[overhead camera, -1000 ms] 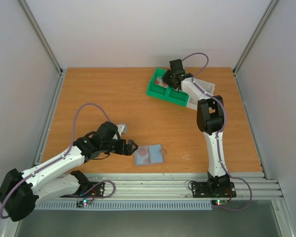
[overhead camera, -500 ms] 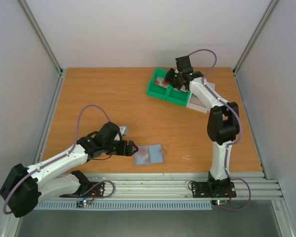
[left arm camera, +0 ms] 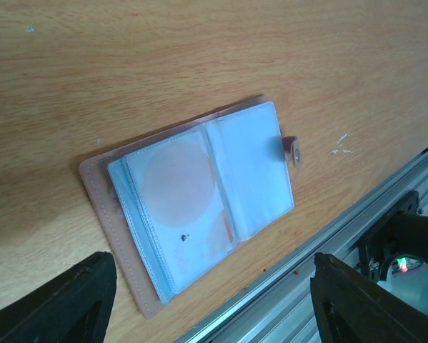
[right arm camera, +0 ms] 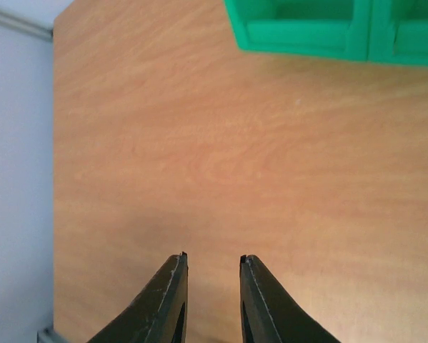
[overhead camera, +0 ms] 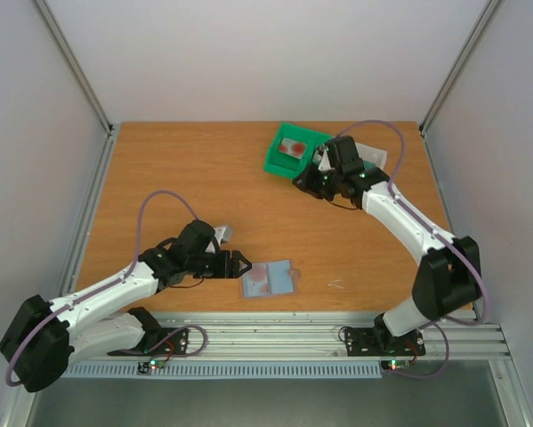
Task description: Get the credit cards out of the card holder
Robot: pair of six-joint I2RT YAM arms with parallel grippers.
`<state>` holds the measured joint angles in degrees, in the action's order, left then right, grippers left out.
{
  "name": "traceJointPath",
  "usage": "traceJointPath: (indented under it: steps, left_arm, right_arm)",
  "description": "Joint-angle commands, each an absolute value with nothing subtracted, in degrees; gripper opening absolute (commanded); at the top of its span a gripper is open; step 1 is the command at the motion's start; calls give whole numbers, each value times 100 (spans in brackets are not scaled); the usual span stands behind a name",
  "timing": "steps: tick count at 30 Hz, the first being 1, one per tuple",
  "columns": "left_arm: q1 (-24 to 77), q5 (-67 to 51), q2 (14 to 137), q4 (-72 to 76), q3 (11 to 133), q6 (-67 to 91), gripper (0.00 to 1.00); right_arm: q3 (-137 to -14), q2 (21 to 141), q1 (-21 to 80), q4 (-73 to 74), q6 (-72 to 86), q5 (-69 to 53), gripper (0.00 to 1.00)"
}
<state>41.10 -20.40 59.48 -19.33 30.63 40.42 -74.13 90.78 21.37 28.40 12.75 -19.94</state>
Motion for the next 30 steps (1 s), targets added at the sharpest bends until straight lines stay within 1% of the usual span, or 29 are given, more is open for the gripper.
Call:
traceJointPath:
  steps: [1, 5, 8, 12, 18, 24, 30]
  left_arm:
    - [4089, -2066, 5917, -1371, 2851, 4371, 74]
    - [4083, -2279, 6067, -816, 2602, 4566, 72]
    - [4089, -2354, 6208, -395, 2422, 4743, 68]
    - [4087, -2295, 6399, -69, 2242, 4895, 65]
    - [4085, -2332, 6720, 525, 2068, 5116, 59]
    - [4086, -2329, 6794, 892, 1896, 5283, 53]
    - [4087, -2402, 6833, 1245, 1703, 5428, 51]
  right_arm:
    - [-6783, 8272, 2394, 2998, 1116, -2180, 23]
    - [-6249, 7858, 2750, 3094, 1112, -2166, 23]
    - [-5847, 7678, 3104, 3088, 1169, -2070, 22]
    - [-5345, 7560, 3585, 2804, 1410, -1980, 22]
    - [-4831, 7755, 4232, 2435, 1658, -1778, 21]
    - [-4515, 8025, 4739, 1957, 1904, -1638, 20]
    - [-4421, 8578, 5037, 1634, 2045, -1573, 19]
